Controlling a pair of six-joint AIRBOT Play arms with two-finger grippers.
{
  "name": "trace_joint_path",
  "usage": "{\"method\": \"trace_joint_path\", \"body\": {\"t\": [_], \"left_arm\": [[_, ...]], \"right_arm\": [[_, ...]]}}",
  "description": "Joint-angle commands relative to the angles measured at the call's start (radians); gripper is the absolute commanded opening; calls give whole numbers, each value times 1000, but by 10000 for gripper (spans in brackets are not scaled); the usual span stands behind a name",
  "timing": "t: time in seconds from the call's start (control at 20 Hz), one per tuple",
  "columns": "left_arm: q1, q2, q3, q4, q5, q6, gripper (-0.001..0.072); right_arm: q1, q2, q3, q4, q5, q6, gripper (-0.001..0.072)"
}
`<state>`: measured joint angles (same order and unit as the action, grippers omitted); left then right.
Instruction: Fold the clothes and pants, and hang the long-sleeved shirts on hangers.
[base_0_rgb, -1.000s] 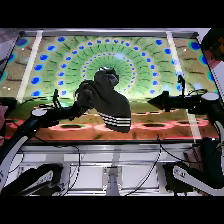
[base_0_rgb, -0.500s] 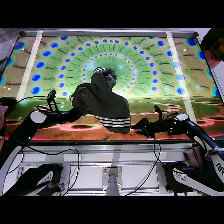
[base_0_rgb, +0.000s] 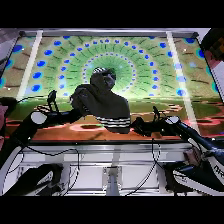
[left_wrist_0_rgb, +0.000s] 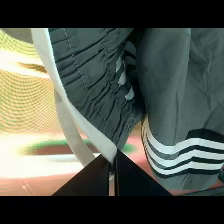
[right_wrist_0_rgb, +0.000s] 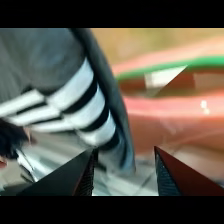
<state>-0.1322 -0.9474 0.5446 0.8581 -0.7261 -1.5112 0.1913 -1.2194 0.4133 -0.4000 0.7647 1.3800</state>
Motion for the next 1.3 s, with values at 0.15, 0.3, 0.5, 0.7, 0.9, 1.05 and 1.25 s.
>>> {"method": "trace_joint_path", "body": {"t": [0.15, 0.3, 0.5, 0.7, 0.9, 1.05, 1.25], "left_arm": [[0, 1, 1, 3, 0, 16, 20], [0, 1, 5, 3, 0, 26, 20], [5, 0, 121, 93, -51, 60, 19], [8, -36, 400, 323, -187, 3, 18], [7, -151, 692, 345, -241, 7, 18], [7, -266, 904, 337, -255, 7, 18], [7, -455, 1132, 195, -236, 17, 19]], "right_arm": [[18, -65, 1, 79, -61, 6, 303], [17, -69, 27, 86, -20, 7, 6], [6, -5, 89, 79, 31, 7, 3], [-112, 168, 188, 71, 35, 26, 3], [-209, 205, 386, -8, 14, 57, 4], [-224, 193, 534, -130, -112, 126, 4], [-220, 118, 667, -138, -325, 127, 5]]}}
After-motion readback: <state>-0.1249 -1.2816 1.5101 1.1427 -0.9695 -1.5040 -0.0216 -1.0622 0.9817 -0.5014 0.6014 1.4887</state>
